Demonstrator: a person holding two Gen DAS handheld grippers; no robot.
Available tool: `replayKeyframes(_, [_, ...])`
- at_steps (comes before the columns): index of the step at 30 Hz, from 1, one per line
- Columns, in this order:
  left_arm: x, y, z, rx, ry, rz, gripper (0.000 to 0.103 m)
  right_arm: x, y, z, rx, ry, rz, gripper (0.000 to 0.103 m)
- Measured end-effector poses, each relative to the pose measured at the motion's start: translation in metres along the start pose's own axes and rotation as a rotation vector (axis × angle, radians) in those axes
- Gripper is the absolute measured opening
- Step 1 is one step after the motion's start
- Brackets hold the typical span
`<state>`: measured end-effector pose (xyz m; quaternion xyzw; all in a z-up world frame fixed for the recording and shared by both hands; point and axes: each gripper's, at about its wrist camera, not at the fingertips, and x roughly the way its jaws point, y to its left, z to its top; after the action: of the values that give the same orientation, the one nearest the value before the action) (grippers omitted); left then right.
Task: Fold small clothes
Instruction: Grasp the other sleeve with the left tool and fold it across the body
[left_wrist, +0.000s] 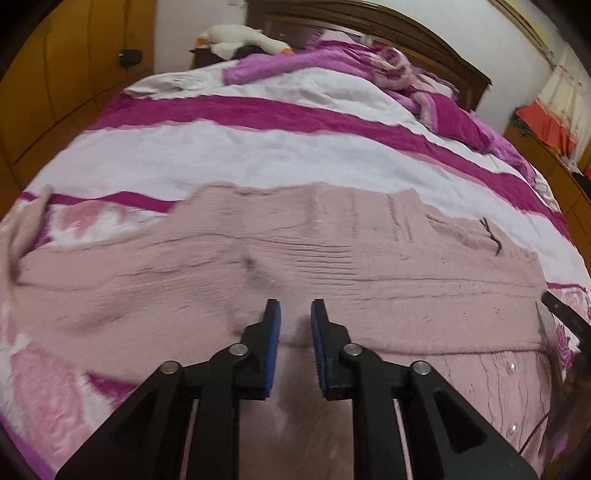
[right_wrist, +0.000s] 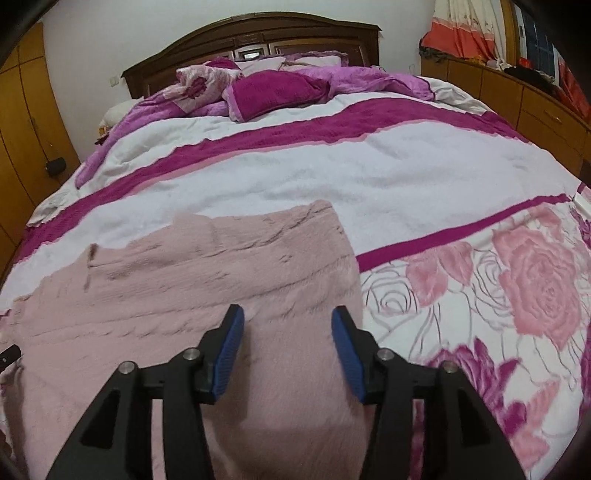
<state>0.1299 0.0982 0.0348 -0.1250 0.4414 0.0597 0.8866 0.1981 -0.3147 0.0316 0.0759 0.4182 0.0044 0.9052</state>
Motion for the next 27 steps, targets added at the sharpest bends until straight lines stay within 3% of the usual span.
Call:
replayKeyframes(4, [-0.02,0.027,-0.004,-0.063,-0.005,0.052,0.012,-0.028,0.008,-0.011,0.002,-0.001,0.079,0.069])
replayKeyframes(13, [-0.046,0.105,-0.003,-0.12,-0.055,0.265,0.015,-0.076,0.023,-0.048,0.013,0.014,0.167,0.07])
replayKeyframes(22, [-0.043,0.194,0.009,-0.261,-0.088,0.434,0.015,-0.08,0.038,-0.082,0.005,0.025,0.172,0.071])
replayKeyframes(27, [-0.03,0.231,0.006,-0.341,-0.054,0.436,0.015,-0.071,0.042,-0.087,0.011,0.041,0.168,0.071])
